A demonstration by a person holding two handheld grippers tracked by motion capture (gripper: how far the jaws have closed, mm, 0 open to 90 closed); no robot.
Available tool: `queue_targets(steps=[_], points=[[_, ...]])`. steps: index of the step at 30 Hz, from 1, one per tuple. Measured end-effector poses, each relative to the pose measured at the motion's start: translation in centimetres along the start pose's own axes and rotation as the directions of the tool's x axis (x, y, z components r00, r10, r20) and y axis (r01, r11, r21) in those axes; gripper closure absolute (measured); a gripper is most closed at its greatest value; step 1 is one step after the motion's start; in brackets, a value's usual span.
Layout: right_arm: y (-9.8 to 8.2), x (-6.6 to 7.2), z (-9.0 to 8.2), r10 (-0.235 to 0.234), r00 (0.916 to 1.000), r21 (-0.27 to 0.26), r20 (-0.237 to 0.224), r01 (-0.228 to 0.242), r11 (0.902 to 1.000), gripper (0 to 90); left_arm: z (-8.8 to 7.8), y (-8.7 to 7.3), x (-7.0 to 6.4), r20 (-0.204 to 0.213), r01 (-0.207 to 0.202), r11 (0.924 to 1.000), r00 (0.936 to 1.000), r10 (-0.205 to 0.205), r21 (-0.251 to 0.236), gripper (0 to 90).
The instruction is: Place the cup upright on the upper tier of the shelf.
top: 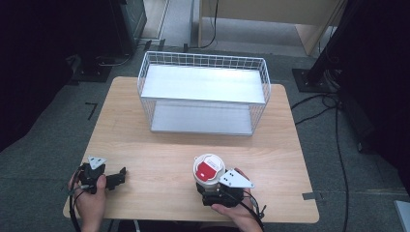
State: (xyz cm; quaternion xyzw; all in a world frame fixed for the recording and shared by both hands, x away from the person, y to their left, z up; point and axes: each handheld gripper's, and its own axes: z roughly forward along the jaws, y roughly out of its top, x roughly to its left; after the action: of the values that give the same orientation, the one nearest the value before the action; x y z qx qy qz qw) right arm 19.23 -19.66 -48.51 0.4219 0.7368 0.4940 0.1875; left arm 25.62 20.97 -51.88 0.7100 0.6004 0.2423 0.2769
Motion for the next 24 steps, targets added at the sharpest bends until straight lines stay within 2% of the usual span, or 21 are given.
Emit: queue_targets(steps=[5,6,13,19,24], points=[[0.0,0.3,0.5,0.003,0.9999,-0.023,0.012,-0.003,0.9997,8.6,0.0,0.0,0.0,0.0,0.0,1.0,1.0,0.0,-0.001,0.0],[-0.1,0.7,0.6,-0.017,0.9994,-0.039,0.031,0.018,0.9991,9.0,0.0,0.0,0.0,0.0,0.0,1.0,1.0,0.0,-0.001,0.0],[0.0,1.3,0.9,-0.032,0.9976,-0.055,0.061,0.035,0.9979,9.7,0.0,0.0,0.0,0.0,0.0,1.0,1.0,0.0,0.0,0.0],[0.5,2.2,0.8,-0.027,0.9988,-0.097,0.04,0.031,0.9948,9.9,0.0,0.0,0.0,0.0,0.0,1.0,1.0,0.0,0.0,0.0],[1.2,2.5,0.5,-0.021,0.9987,-0.119,0.046,0.026,0.9926,9.9,0.0,0.0,0.0,0.001,0.002,1.0,1.0,-0.002,0.0,0.0]])
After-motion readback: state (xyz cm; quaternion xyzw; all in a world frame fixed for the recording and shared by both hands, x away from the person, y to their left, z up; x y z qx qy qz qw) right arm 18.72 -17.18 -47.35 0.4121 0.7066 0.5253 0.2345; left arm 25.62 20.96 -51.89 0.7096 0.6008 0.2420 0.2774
